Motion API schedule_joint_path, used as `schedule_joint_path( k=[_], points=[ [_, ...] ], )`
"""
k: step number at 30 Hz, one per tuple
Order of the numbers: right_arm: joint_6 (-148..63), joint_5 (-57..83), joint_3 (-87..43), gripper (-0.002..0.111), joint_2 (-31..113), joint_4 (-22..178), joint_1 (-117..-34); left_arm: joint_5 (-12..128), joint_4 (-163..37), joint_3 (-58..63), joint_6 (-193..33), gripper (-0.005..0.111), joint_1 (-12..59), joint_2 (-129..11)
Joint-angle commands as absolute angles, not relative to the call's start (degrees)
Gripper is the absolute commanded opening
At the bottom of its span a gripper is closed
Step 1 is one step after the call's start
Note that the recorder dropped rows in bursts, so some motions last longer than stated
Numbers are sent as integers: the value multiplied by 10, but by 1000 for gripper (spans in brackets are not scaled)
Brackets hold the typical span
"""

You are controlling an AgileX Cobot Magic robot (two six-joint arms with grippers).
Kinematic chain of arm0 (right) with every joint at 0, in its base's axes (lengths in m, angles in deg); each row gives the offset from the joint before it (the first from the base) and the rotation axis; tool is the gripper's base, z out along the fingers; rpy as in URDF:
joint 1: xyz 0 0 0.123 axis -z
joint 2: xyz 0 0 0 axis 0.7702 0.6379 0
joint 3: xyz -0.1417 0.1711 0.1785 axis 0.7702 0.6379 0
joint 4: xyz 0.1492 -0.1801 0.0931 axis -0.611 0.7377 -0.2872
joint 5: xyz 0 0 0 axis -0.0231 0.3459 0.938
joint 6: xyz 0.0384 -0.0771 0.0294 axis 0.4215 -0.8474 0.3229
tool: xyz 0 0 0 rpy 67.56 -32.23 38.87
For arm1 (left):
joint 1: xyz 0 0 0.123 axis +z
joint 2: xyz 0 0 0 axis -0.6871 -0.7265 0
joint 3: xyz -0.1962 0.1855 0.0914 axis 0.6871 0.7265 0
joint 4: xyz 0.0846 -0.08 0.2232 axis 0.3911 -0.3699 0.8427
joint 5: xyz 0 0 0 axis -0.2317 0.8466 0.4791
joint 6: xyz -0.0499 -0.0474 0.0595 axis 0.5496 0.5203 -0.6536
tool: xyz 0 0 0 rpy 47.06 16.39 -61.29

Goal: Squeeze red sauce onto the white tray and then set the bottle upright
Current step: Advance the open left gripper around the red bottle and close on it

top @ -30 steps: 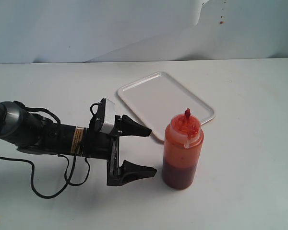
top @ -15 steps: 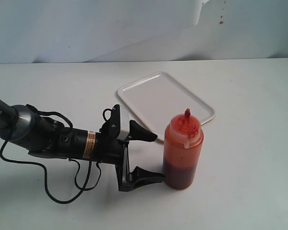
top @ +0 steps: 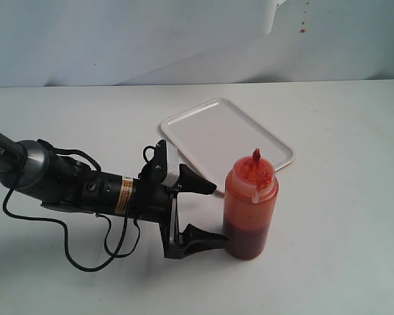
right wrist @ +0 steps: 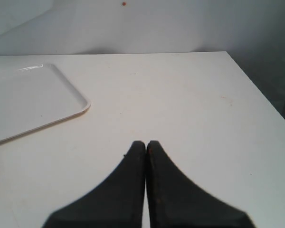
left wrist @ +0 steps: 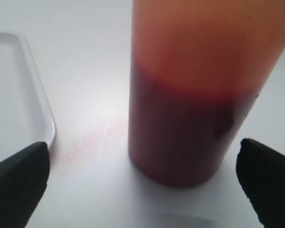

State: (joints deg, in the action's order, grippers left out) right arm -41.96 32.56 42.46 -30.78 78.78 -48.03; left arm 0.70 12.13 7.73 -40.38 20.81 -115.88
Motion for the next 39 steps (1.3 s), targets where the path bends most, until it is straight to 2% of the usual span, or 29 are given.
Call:
schedule_joint_path(
  k=[1, 17, 30, 39],
  points=[
    [-420, 323, 427, 0, -310, 787, -477, -2, 122, 72, -396, 104, 205, -1158],
    [-420, 323, 427, 0, -310, 787, -477, -29, 161, 12, -347, 104, 205, -1205],
    [-420, 323, 427, 0, -310, 787, -477, -49, 165, 9, -341, 104, 205, -1205],
    [-420, 323, 427, 0, -310, 787, -477, -27, 184, -31, -321, 104, 164, -1205]
  ],
)
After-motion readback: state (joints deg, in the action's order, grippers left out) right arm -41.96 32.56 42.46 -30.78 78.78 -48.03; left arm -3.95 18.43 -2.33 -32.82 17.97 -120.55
